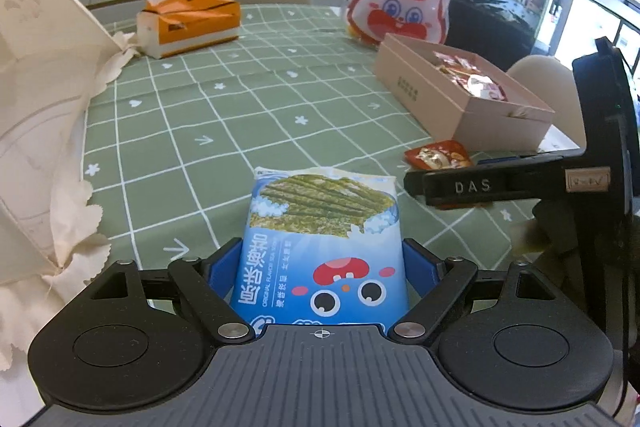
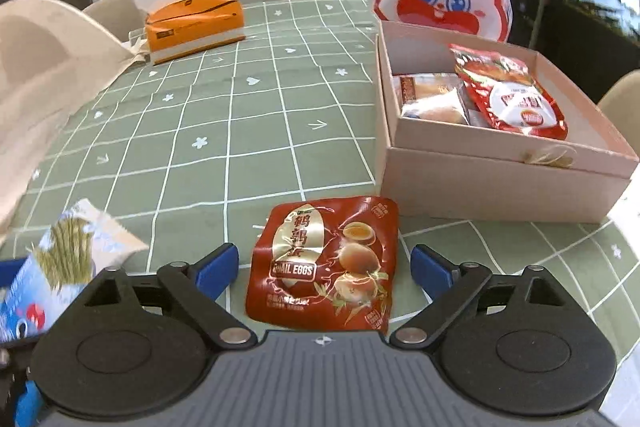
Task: Organize snacks
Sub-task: 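Grasp the red quail-egg packet with the right gripper while left lifts the seaweed packet, then lower both packets into the pink box and open both grippers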
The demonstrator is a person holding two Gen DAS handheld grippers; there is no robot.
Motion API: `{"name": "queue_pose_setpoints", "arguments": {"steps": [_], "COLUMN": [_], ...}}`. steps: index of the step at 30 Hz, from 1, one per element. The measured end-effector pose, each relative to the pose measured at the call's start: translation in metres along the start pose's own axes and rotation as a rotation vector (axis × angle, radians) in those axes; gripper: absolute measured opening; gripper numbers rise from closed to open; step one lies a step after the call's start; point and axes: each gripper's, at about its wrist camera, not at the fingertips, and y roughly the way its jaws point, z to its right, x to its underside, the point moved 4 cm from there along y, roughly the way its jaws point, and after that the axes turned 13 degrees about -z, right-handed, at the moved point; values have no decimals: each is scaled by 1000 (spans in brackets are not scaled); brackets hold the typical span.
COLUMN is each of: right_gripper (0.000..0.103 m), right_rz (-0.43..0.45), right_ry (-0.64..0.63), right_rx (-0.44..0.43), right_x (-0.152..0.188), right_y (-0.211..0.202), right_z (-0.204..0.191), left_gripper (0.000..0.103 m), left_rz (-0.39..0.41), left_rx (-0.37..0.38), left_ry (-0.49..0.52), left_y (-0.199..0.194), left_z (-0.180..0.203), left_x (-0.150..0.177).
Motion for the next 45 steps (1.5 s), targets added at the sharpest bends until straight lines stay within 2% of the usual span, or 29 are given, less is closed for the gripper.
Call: {"name": "queue_pose_setpoints", "arguments": {"steps": [1, 5, 9, 14, 17, 21, 23, 25, 27, 29, 31, 32, 34, 36, 41, 45], "right_gripper": [73, 72, 72, 72, 72, 72, 72, 72, 72, 72, 72, 72, 72, 72, 72, 72], "right_rz": [-11, -23, 20, 103, 177, 336, 382, 414, 422, 404, 371, 355, 316, 284, 197, 95], "right_ry": [-14, -28, -66, -67, -24, 23, 47, 77, 108, 142, 172, 183, 193, 190, 167, 189], "right_rx": [-16, -94, -108, -93, -87, -42, -37, -34, -30, -34, -38, -38, -34, -37, -113, -167], "right_x": [2, 19, 49, 64, 49, 4, -21, -48, -69, -84, -89, -89, -90, -95, -125, -144], "right_y": [-6, -33, -74, -127, -162, -211, -223, -227, -221, -206, -186, -176, -152, -131, -71, -14], "right_z": [1, 13, 35, 77, 110, 151, 167, 185, 199, 212, 223, 227, 233, 235, 222, 206], "left_gripper": [88, 88, 88, 88, 88, 88, 88, 89, 89, 89, 90, 90, 89, 89, 90, 90], "left_rz": [2, 1, -9, -1, 44, 194, 232, 259, 269, 243, 155, 100, -19, -70, 10, 47], "left_rx": [2, 7, 33, 92, 138, 144, 163, 192, 215, 271, 347, 358, 311, 240, 210, 215], "left_ry": [3, 15, 53, 119, 139, 177, 168, 128, 99, 65, 24, 15, 39, 105, 268, 244], "left_y": [-2, -9, -16, -31, -49, -80, -81, -66, -40, 3, 59, 86, 140, 167, 167, 173], "left_z": [2, 16, 42, 86, 111, 141, 151, 158, 166, 173, 178, 180, 187, 192, 199, 180], "left_x": [1, 6, 14, 12, -16, -76, -112, -149, -179, -206, -224, -228, -231, -226, -217, -218]}}
